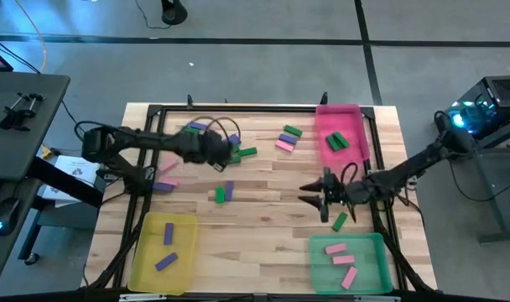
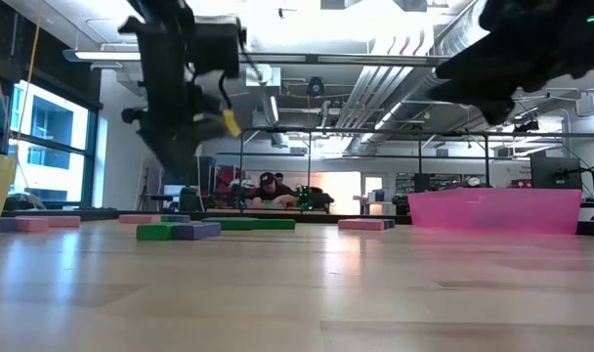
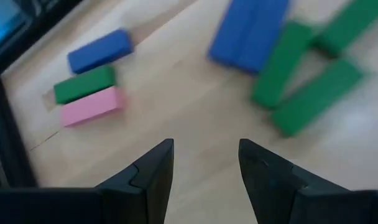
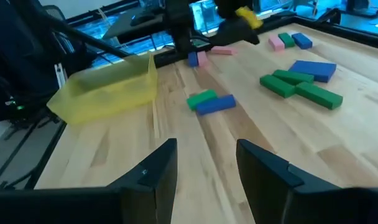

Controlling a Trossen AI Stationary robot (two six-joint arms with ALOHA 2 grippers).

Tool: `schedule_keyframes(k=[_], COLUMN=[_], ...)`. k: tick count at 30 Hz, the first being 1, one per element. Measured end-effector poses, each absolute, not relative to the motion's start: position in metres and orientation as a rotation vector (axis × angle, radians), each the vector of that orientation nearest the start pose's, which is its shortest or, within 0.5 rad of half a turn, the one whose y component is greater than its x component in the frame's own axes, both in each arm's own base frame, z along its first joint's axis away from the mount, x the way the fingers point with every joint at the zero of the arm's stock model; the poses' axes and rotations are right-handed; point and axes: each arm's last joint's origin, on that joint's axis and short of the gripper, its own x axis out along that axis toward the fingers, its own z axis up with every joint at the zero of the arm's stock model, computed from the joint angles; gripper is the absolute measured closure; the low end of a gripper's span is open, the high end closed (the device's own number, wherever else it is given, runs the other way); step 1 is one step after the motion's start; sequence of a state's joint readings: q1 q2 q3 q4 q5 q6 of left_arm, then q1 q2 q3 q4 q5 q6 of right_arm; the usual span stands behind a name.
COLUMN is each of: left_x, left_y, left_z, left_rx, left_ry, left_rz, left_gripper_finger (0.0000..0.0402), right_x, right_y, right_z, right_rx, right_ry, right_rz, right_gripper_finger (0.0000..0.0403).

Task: Sort blocks
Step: Put the blue block into the yellow bin

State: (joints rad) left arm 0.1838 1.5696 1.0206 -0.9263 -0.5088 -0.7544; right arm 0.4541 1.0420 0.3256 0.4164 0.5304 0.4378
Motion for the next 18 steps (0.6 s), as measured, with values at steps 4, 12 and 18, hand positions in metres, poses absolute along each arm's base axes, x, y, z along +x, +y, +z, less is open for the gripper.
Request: schedule_keyframes(k=[4,12,18], left_x=[0.247,0.223,0.212], left_y=[0.094,0.143,0.166], left_z=[0.190,0.189,0.189], left_rx=[-0.420,-0.575,-0.662], left_ry=[1.278,1.284,1.248], left_rz=[1.051,1.142,1.148], left_gripper_finger=[0.0231,0.0231,0.0231], right_x=[0.179,0.173,0.175], right_y=[0.090,0.106,0.109], right_z=[0.185,0.176,0.168], right_rx=[0.278,0.255,0.268], right_ry=[0.234,0.234,0.258], right_rz=[-0.145,-0.195,-0.209], right_gripper_finger=[0.0253,0.0253,0.0253])
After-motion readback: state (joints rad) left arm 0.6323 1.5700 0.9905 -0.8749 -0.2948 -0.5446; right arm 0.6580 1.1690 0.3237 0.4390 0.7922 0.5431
